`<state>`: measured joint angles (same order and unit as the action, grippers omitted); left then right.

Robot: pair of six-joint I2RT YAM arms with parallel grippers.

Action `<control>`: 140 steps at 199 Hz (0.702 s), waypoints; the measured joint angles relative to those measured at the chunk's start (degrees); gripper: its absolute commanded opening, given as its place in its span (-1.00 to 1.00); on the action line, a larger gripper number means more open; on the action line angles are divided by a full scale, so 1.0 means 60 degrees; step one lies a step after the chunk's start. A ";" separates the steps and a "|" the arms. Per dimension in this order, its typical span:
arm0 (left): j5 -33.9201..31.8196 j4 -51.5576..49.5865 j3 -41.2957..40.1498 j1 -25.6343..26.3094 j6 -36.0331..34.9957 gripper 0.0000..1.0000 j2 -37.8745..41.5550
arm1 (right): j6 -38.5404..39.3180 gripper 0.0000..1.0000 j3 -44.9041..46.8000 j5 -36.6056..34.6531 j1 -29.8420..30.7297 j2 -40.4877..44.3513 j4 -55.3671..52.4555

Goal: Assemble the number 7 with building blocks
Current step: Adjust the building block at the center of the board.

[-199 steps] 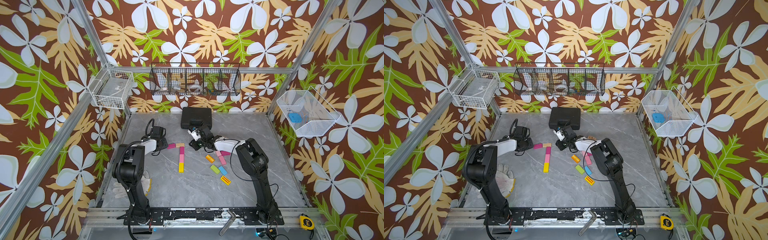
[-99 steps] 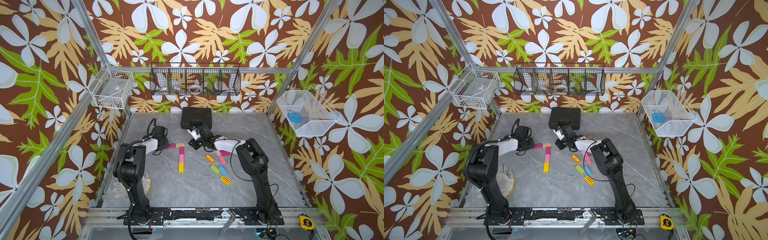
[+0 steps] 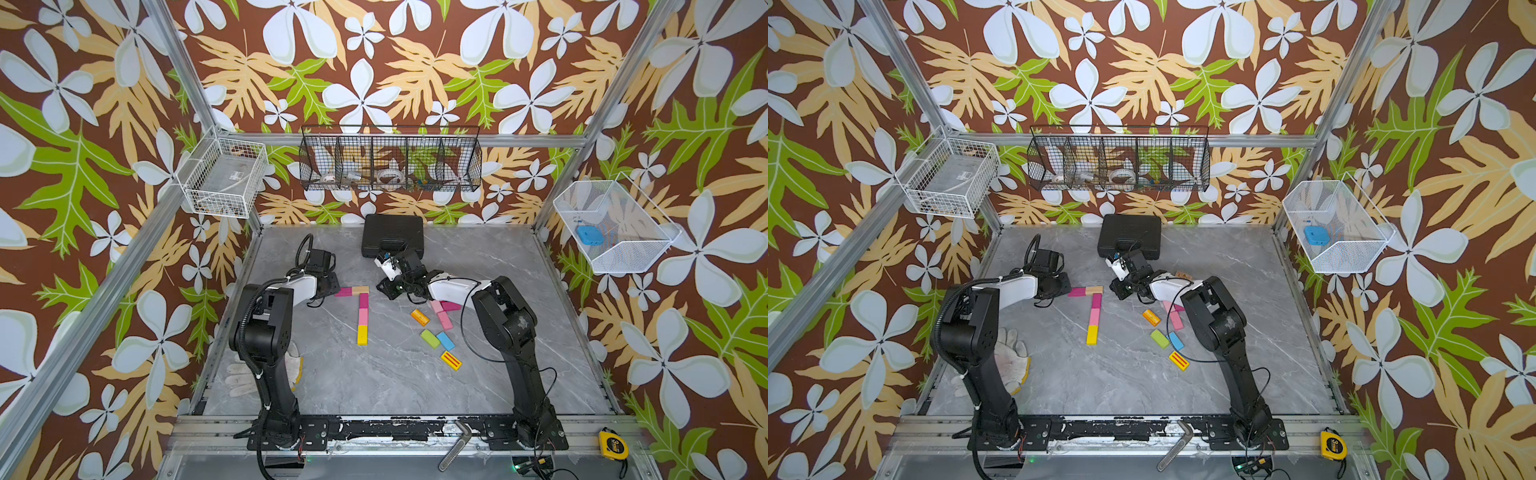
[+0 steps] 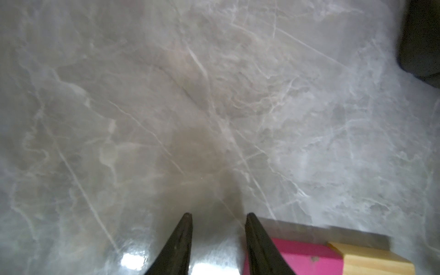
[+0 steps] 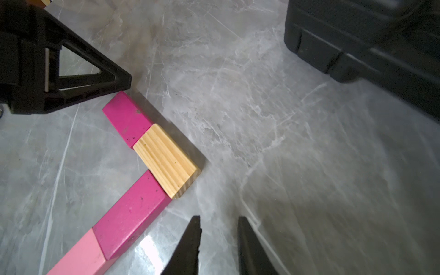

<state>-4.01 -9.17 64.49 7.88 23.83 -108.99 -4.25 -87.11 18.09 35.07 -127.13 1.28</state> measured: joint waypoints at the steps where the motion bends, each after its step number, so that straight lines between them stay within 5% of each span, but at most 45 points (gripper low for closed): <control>1: 0.0000 0.0000 0.0004 0.0000 0.0000 -0.20 0.0000 | 0.0000 -0.45 0.0000 0.0004 0.0000 0.0000 0.0000; 140: -0.0036 0.0164 -0.0401 -0.0095 0.0084 -0.20 0.0299 | -0.0044 -0.45 -0.0346 -0.0058 0.0091 -0.0379 -0.0262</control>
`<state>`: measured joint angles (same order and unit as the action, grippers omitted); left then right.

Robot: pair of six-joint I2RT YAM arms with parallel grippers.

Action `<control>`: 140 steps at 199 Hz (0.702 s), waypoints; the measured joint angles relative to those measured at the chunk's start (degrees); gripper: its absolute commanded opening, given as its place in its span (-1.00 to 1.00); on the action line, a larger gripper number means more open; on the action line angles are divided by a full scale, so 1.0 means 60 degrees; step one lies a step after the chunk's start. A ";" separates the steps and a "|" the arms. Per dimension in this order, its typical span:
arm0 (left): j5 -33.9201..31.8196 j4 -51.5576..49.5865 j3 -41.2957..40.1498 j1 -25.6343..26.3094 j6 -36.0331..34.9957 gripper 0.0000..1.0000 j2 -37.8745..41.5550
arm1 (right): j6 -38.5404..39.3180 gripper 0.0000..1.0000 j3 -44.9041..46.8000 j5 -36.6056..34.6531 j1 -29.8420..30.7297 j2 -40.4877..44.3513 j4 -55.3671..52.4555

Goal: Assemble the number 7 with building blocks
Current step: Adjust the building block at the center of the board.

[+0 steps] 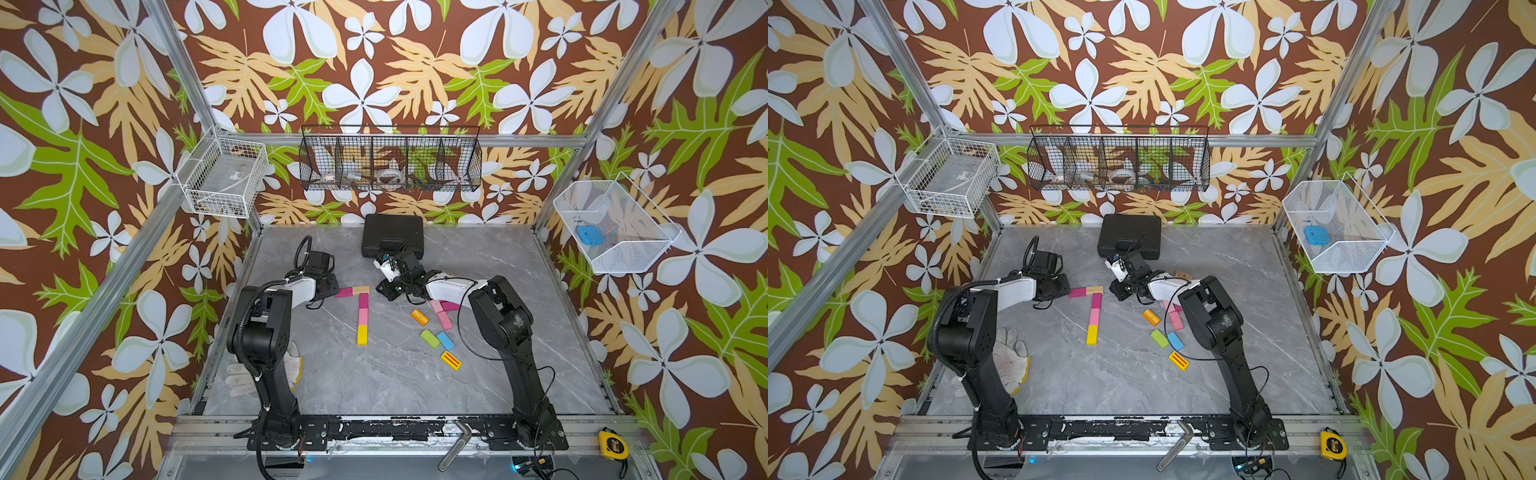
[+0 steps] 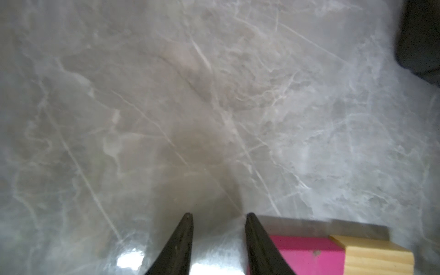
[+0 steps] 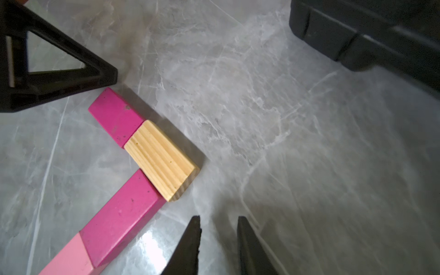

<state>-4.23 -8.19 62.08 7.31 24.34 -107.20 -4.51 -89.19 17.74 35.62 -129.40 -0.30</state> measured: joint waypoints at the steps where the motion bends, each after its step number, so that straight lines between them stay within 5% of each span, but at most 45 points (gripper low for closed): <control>1: 0.0000 0.0000 -0.0004 0.0000 0.0000 -0.20 0.0007 | 0.0000 -0.45 -0.0015 -0.0011 0.0007 -0.0007 -0.0007; 140: 0.0066 0.0219 -0.0047 -0.0004 -0.0007 -0.20 -0.0051 | -0.0237 -0.45 -0.0911 -0.0678 0.0331 -0.0579 -0.0441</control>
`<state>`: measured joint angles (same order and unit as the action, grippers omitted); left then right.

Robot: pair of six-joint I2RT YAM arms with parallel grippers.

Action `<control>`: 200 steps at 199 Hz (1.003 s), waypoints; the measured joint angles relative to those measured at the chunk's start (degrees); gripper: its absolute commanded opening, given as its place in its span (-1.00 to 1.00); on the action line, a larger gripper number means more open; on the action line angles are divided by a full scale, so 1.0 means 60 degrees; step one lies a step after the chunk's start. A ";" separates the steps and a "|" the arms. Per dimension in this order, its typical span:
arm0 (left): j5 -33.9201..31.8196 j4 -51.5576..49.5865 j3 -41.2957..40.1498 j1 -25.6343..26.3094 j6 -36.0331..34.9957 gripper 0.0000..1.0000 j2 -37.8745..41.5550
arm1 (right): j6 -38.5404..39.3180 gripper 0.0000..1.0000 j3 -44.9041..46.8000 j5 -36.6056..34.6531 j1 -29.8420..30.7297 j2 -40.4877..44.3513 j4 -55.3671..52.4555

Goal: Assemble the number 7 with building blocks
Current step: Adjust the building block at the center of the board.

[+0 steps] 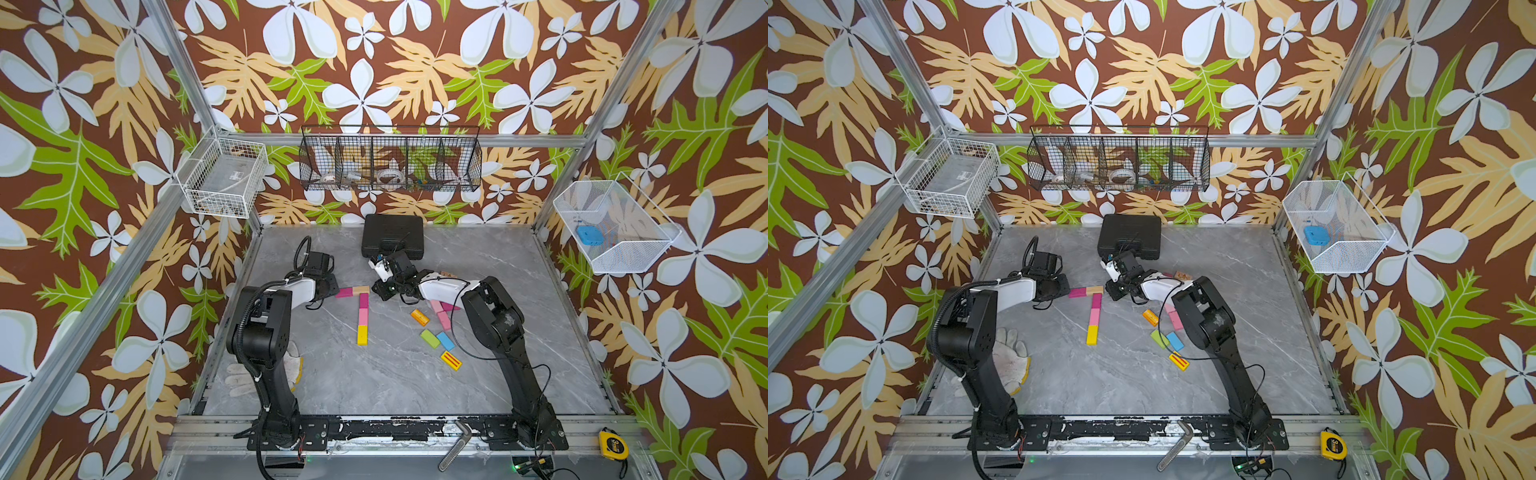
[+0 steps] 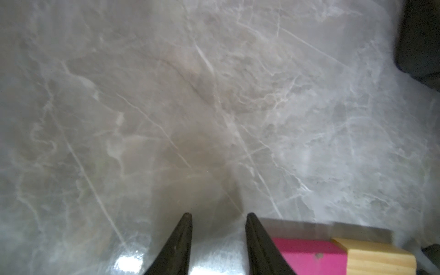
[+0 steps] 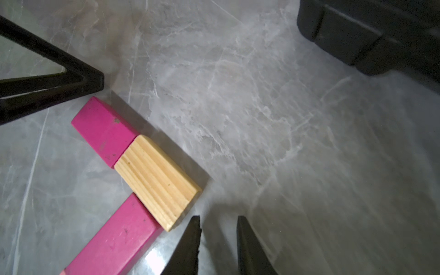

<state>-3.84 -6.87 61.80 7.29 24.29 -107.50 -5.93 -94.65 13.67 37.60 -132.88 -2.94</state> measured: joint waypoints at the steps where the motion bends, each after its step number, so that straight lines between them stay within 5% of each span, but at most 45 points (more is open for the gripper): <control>1: 0.0000 0.0000 0.0004 0.0000 0.0000 -0.20 -0.0004 | 0.0000 -0.45 -0.0015 -0.0004 0.0007 -0.0007 -0.0007; 200: -0.0637 -0.0637 -0.0051 0.0047 0.0004 -0.21 0.0200 | 0.0040 -0.45 -0.0117 -0.0015 0.0153 -0.0095 0.0004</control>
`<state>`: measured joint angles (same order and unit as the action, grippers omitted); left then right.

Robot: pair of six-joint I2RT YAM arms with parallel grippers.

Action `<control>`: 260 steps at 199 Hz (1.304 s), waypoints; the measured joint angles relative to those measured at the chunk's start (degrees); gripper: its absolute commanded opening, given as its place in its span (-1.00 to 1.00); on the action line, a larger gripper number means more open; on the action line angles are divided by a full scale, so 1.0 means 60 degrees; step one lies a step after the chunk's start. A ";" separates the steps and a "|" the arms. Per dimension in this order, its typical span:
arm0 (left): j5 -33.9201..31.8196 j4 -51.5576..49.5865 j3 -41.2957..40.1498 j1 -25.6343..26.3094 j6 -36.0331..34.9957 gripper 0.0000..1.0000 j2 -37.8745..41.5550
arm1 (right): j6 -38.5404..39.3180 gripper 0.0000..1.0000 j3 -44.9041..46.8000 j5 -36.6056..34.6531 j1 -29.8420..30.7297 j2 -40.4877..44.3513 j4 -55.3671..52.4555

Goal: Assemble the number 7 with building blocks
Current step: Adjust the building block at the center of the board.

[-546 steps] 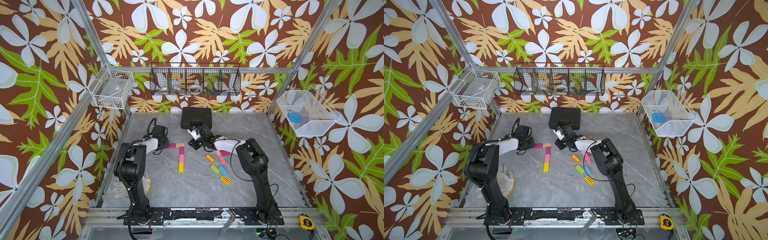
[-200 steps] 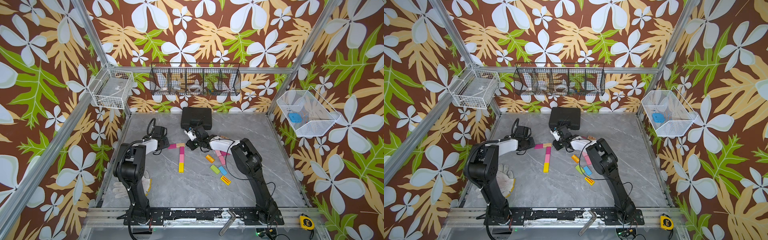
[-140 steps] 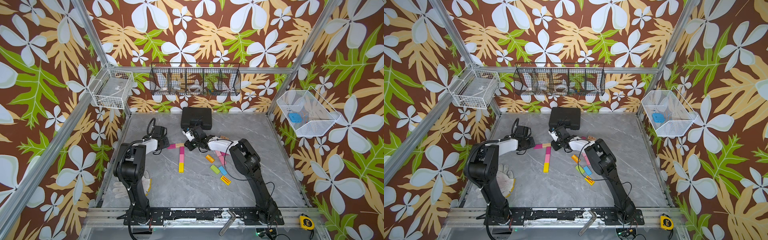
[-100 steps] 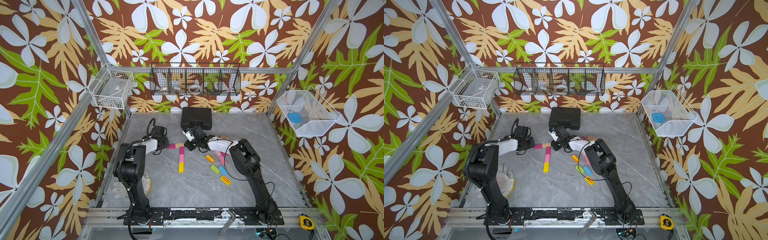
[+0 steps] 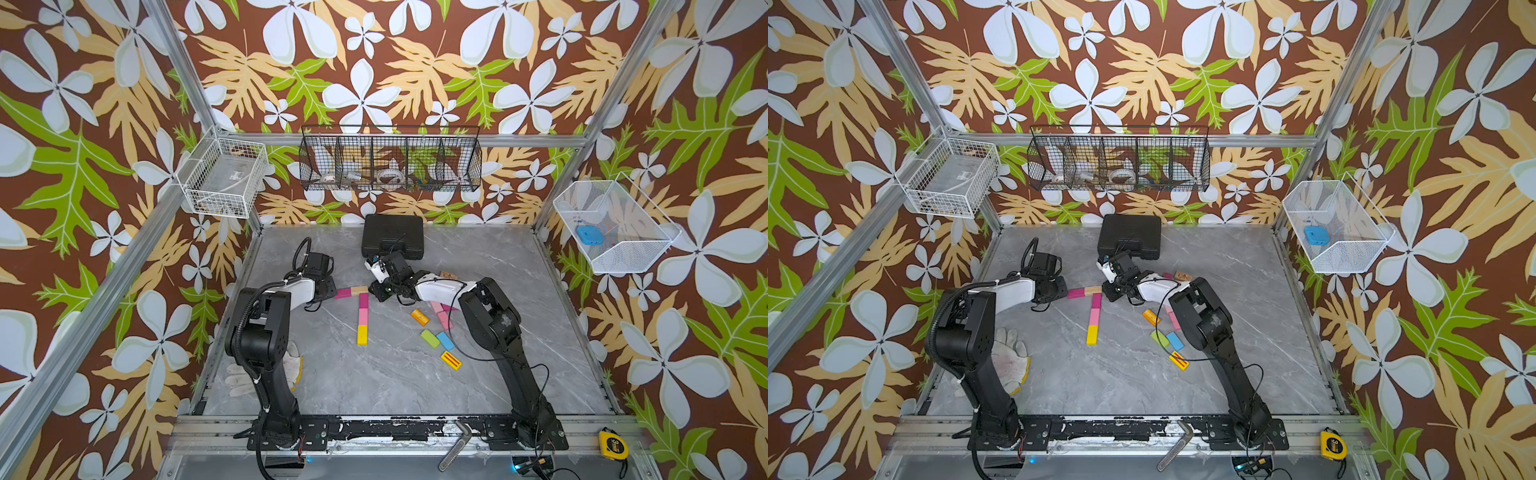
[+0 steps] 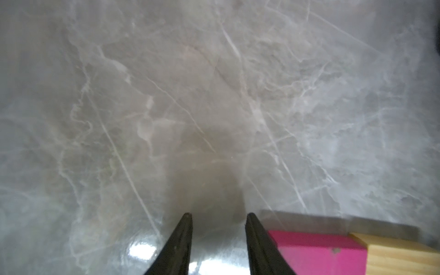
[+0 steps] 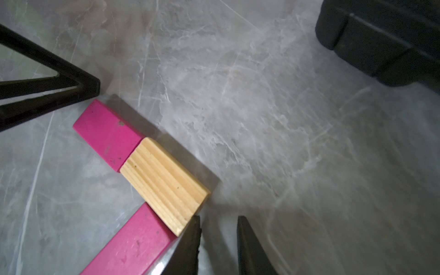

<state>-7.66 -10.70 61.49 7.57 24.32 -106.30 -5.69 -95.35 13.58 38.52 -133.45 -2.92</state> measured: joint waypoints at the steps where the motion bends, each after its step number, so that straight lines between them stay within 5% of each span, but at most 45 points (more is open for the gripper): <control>1: 0.0000 -0.0004 0.0004 0.0004 0.0000 -0.20 0.0000 | 0.0004 -0.45 0.0000 0.0000 0.0000 0.0000 0.0000; 260: 0.0364 0.0124 0.0437 0.0138 -0.0280 -0.15 -0.0390 | 0.0215 -0.44 0.0138 0.0033 -0.0004 0.0087 0.0040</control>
<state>-5.48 -9.96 64.12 8.40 22.63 -108.64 -4.40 -94.52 13.78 38.50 -132.92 -2.68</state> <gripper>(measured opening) 0.424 0.280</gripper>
